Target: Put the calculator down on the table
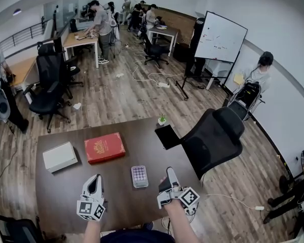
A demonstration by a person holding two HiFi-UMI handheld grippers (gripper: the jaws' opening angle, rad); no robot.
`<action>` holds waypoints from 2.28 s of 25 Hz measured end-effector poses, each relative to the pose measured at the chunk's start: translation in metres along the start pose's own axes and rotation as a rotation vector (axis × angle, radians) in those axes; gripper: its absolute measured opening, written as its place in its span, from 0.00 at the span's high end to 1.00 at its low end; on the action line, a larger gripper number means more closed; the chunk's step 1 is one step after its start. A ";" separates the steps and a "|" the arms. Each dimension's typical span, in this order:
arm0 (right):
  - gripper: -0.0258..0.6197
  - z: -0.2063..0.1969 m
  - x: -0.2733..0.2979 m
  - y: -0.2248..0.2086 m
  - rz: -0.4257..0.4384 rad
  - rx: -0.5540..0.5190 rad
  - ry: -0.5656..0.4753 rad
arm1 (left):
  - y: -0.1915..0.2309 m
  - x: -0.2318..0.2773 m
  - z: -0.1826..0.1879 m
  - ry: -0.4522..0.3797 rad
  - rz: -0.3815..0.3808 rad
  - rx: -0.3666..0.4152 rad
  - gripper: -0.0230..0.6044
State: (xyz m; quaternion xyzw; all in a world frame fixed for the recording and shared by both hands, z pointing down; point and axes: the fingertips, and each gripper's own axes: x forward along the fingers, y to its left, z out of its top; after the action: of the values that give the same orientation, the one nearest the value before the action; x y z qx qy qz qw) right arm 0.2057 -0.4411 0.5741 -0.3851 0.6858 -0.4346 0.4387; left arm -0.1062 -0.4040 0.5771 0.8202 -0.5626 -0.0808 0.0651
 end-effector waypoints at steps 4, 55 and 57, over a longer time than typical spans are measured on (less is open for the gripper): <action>0.44 -0.008 0.002 0.009 -0.069 -0.420 0.139 | -0.003 0.002 0.001 -0.002 -0.016 0.013 0.97; 0.95 -0.036 -0.014 0.008 -0.252 -1.175 0.404 | -0.012 -0.013 0.010 0.043 -0.069 0.029 0.97; 0.95 -0.034 -0.015 0.006 -0.266 -1.172 0.403 | -0.012 -0.013 0.009 0.047 -0.072 0.029 0.97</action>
State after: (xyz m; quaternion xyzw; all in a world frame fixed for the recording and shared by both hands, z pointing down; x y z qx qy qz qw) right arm 0.1774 -0.4169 0.5801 -0.5539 0.8253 -0.1020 -0.0404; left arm -0.1016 -0.3881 0.5663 0.8425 -0.5320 -0.0557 0.0632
